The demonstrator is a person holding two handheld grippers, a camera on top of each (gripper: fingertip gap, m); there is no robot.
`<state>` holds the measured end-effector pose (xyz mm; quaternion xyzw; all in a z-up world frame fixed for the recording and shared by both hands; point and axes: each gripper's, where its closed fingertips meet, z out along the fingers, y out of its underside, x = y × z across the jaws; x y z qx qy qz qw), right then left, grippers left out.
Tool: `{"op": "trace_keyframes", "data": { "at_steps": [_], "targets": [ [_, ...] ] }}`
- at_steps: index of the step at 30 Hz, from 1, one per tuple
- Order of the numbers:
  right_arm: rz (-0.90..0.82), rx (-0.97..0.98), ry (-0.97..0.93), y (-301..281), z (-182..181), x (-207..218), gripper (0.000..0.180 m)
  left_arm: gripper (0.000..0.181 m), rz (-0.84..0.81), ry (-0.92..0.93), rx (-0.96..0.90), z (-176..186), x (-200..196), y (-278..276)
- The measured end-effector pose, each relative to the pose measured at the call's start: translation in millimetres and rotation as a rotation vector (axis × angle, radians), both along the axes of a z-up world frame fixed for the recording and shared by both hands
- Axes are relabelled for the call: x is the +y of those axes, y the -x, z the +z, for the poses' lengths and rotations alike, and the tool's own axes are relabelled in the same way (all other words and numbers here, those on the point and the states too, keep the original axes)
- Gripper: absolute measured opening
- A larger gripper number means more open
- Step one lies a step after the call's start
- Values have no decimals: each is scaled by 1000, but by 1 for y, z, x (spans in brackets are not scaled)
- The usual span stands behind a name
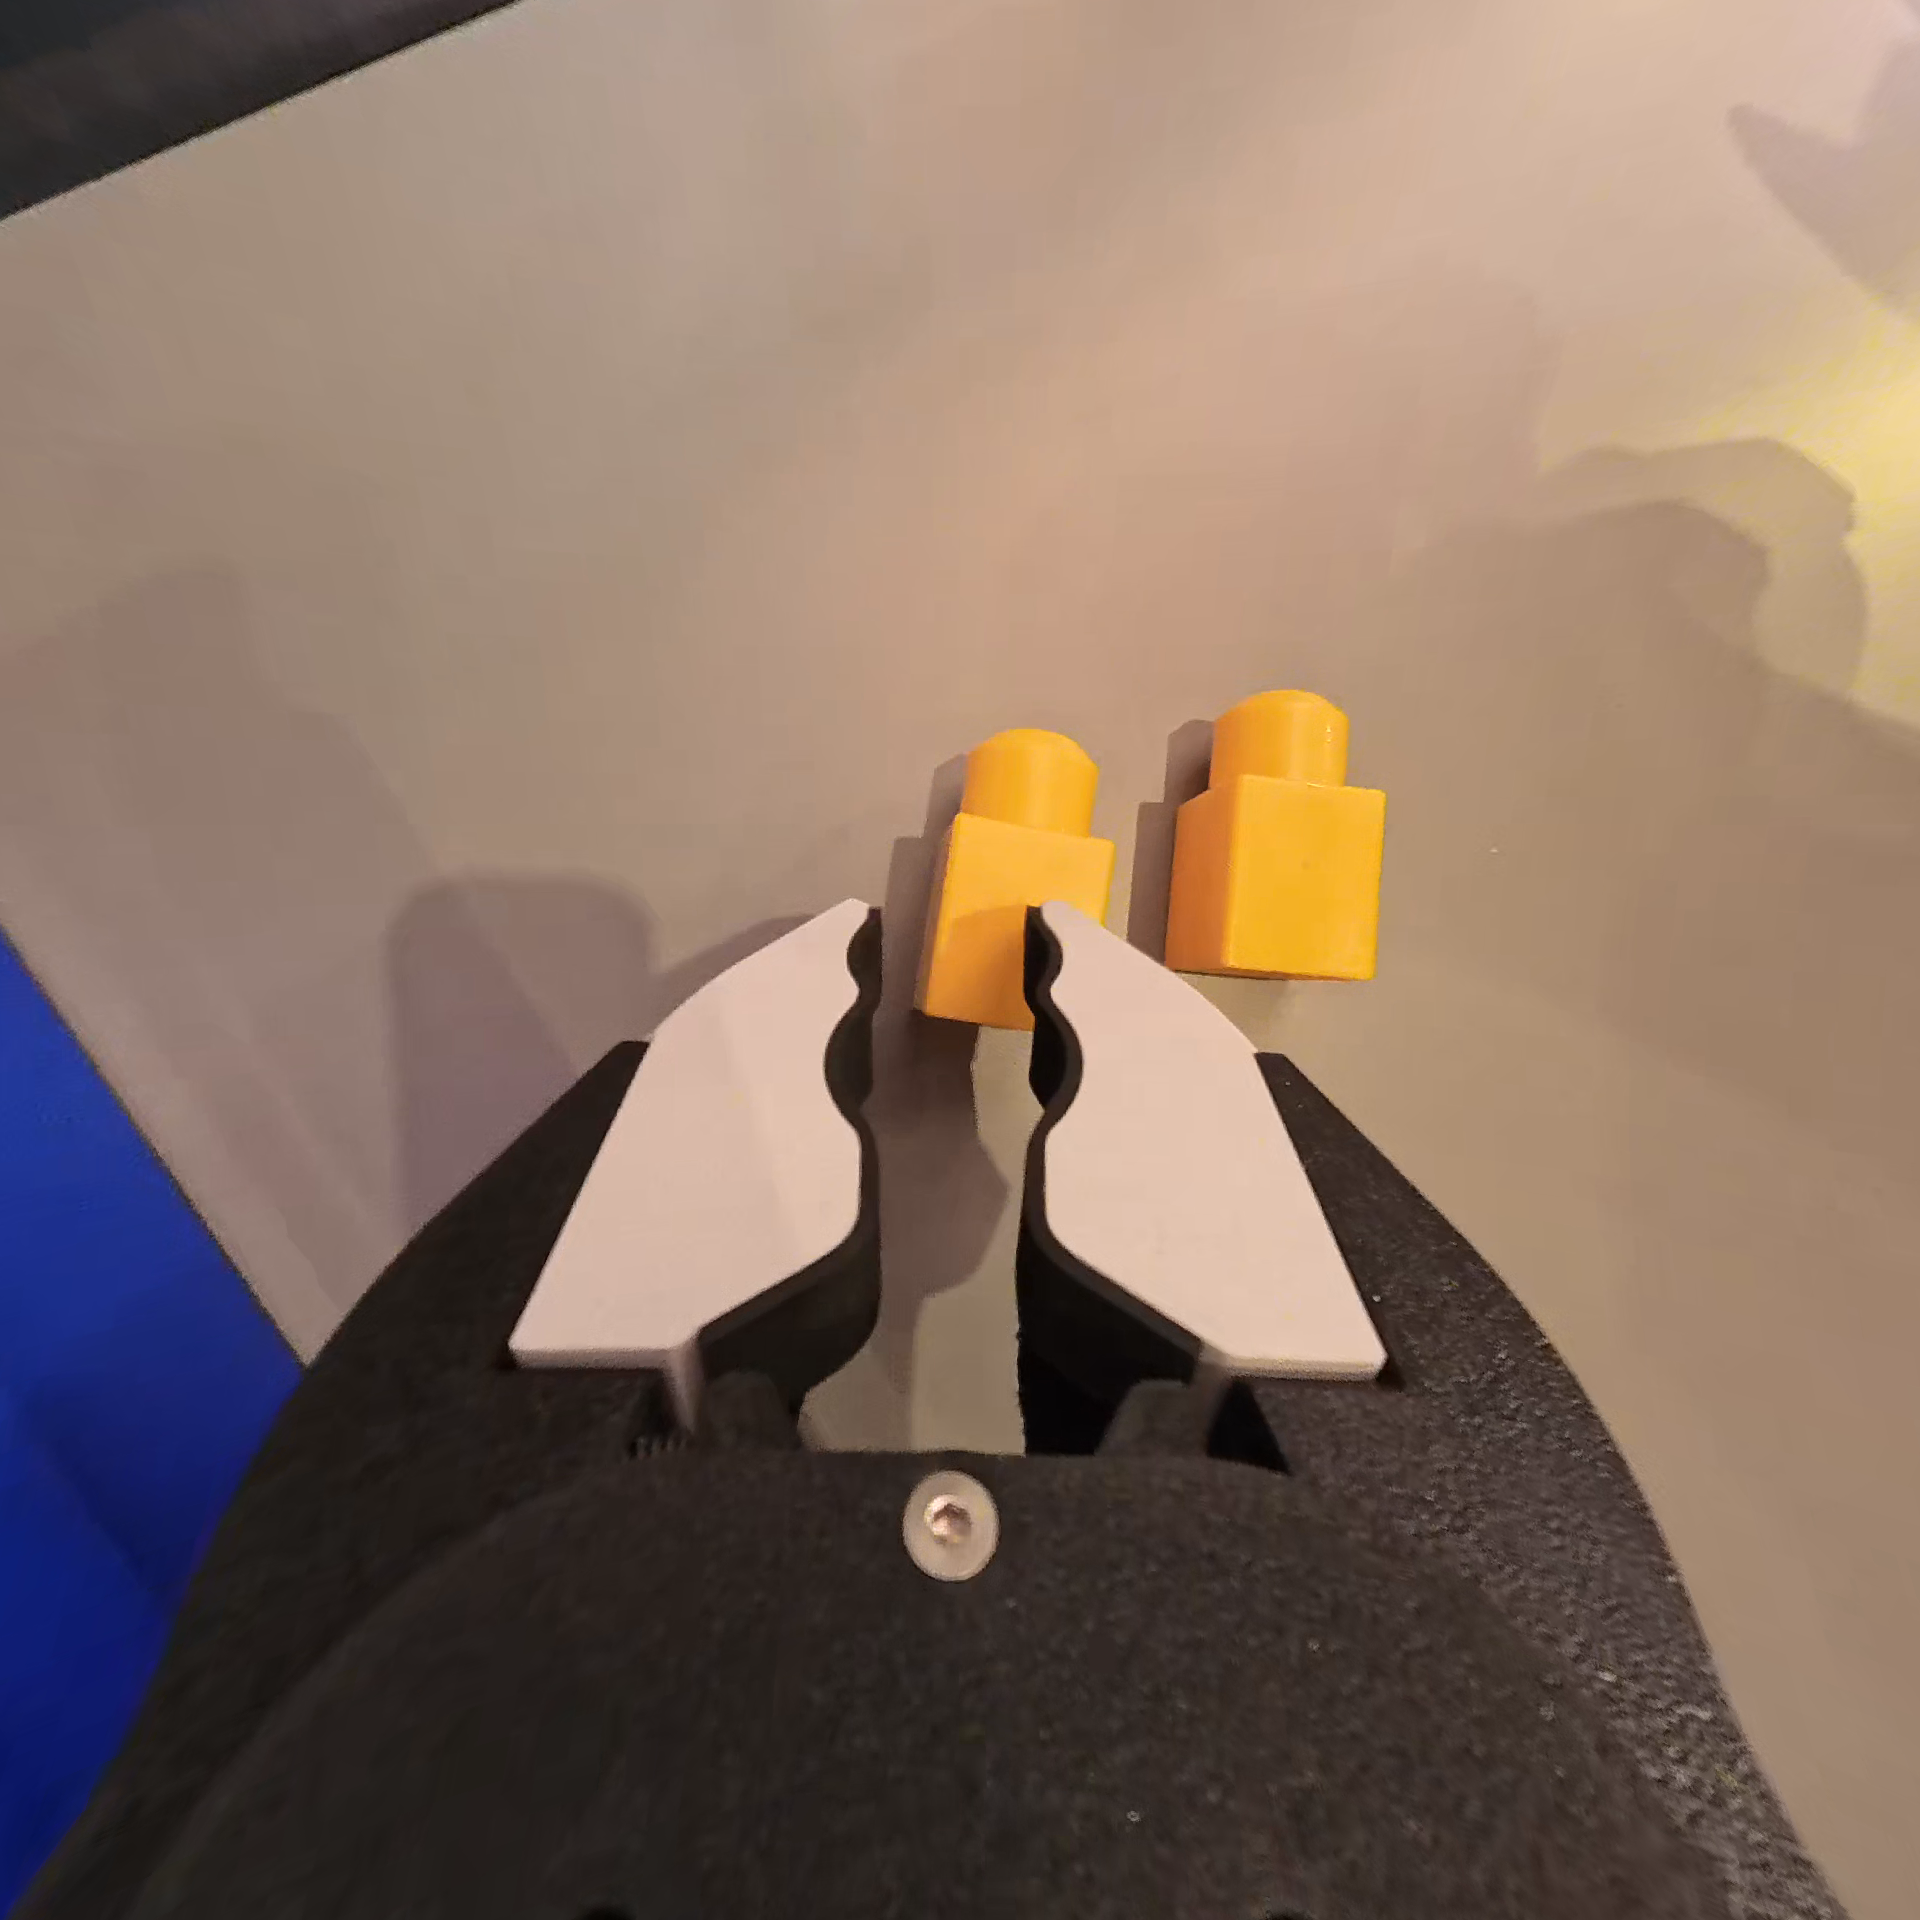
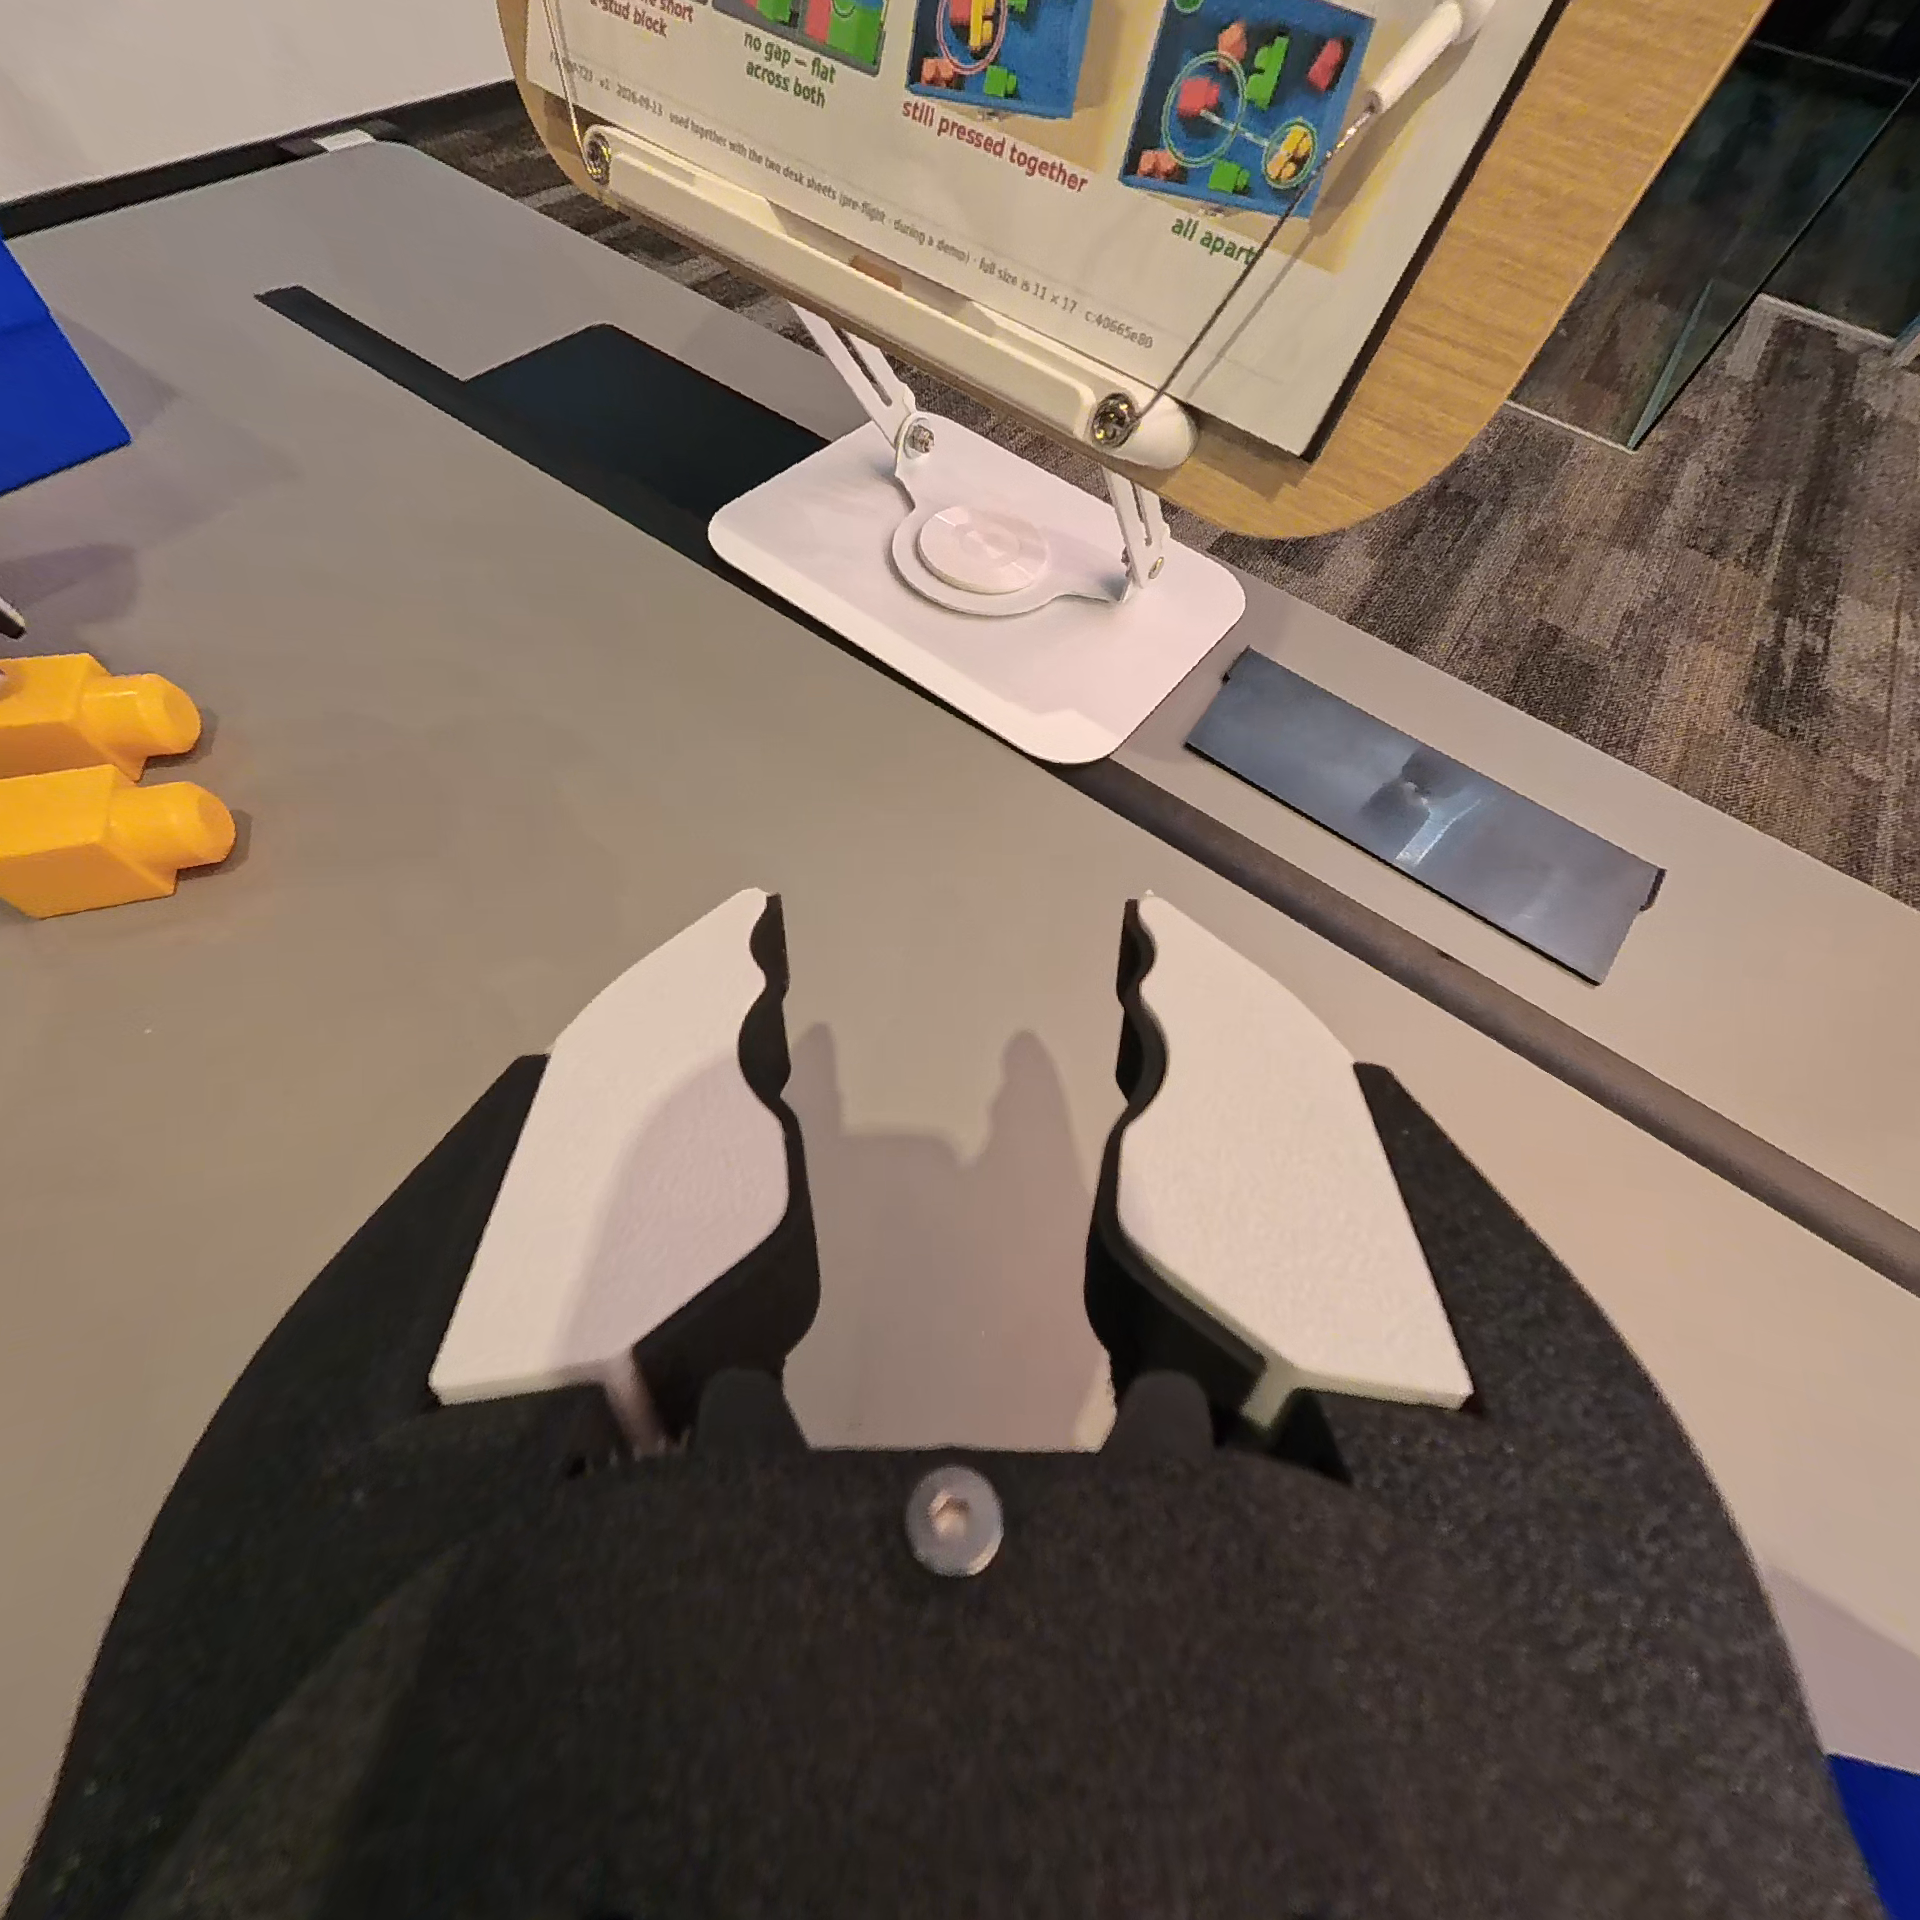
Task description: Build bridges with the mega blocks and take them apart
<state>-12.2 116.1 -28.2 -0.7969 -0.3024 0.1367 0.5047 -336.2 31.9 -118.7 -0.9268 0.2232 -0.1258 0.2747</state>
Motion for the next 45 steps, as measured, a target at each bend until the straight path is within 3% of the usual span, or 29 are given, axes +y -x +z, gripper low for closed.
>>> {"op": "trace_keyframes", "data": {
  "at_steps": [16,21,35,45],
  "targets": [
    [-2,-11,-5,-3,1,2,61,0,38,-38,-108,0,3,-16],
    [-6,-8,-5,-4,1,1,61,0,16,-30,-55,0,1,-13],
    [-4,-13,-1,-3,-1,0,60,5,28,-19,-163,0,-8,-19],
    [-1,-18,1,-2,-1,-1,60,10,34,-31,-126,1,-13,-11]
  ]
}}
